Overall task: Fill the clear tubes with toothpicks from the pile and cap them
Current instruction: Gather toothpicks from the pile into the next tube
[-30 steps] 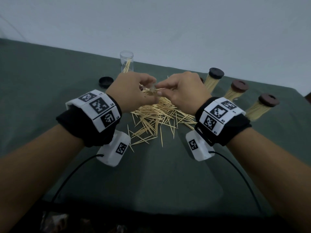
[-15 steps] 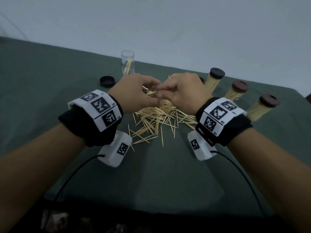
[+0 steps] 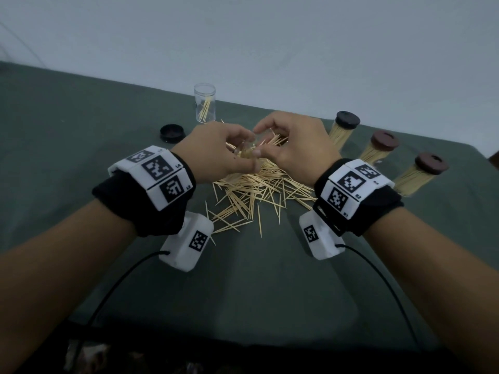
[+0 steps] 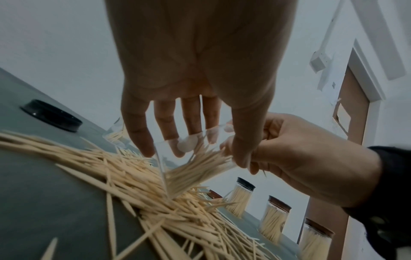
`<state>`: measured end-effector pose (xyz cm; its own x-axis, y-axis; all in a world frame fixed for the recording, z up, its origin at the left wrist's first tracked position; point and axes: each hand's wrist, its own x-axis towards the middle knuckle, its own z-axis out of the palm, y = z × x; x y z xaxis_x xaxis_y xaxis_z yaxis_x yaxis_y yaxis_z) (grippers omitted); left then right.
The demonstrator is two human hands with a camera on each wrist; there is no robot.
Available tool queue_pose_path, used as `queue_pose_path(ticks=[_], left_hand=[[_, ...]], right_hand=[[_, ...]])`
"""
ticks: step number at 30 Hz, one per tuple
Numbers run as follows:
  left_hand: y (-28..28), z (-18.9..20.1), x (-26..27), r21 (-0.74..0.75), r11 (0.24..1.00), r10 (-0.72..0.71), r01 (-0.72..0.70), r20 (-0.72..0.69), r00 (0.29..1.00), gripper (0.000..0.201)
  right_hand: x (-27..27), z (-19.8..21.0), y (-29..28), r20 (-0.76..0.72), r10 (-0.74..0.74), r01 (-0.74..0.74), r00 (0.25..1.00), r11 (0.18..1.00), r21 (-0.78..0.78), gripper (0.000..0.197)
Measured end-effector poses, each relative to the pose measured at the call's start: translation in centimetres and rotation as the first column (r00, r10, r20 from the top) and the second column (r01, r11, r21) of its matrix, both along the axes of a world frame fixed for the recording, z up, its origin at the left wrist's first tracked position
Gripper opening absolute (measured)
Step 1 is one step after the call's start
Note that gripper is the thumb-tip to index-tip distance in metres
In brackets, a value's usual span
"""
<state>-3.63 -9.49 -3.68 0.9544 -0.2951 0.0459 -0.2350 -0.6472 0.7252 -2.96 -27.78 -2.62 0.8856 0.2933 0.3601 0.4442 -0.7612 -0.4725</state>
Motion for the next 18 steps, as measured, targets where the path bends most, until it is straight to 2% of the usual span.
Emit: queue_pose_path(ticks=[5,8,12,16,18], left_hand=[[0.11,-0.09,0.0,-0.025,1.0,0.006,-0.006,-0.02,1.0,0.06],[0.15,0.02,-0.06,-0.04,0.999,0.005,-0.006,-0.029,1.0,0.052],[-0.01,0.09,-0.15,-0.041,0.999,0.017,-0.018,-0.025,1.0,0.051],[0.04,-0.04,-0.11,-0.038,0.999,0.036,-0.037,-0.02,0.999,0.053],[0.15,-0.09,-0.02,-0.034,0.998,0.048,-0.048,-0.02,0.999,0.057]], right_hand=[[-0.25,0.06,0.03,-0.016,0.036,-0.035,0.999,0.999,0.024,0.016],[-0.17,-0.1,0.13,0.007,0.046,-0.046,0.999,0.998,0.043,0.018],[-0.05,-0.1,0.23,-0.014,0.03,-0.03,0.999,1.0,0.002,0.019],[-0.1,0.27,0.1,0.006,0.005,-0.006,1.0,0.996,0.087,0.014],[-0.13,0.49,-0.03,-0.033,-0.001,0.006,0.999,0.988,0.156,0.012]])
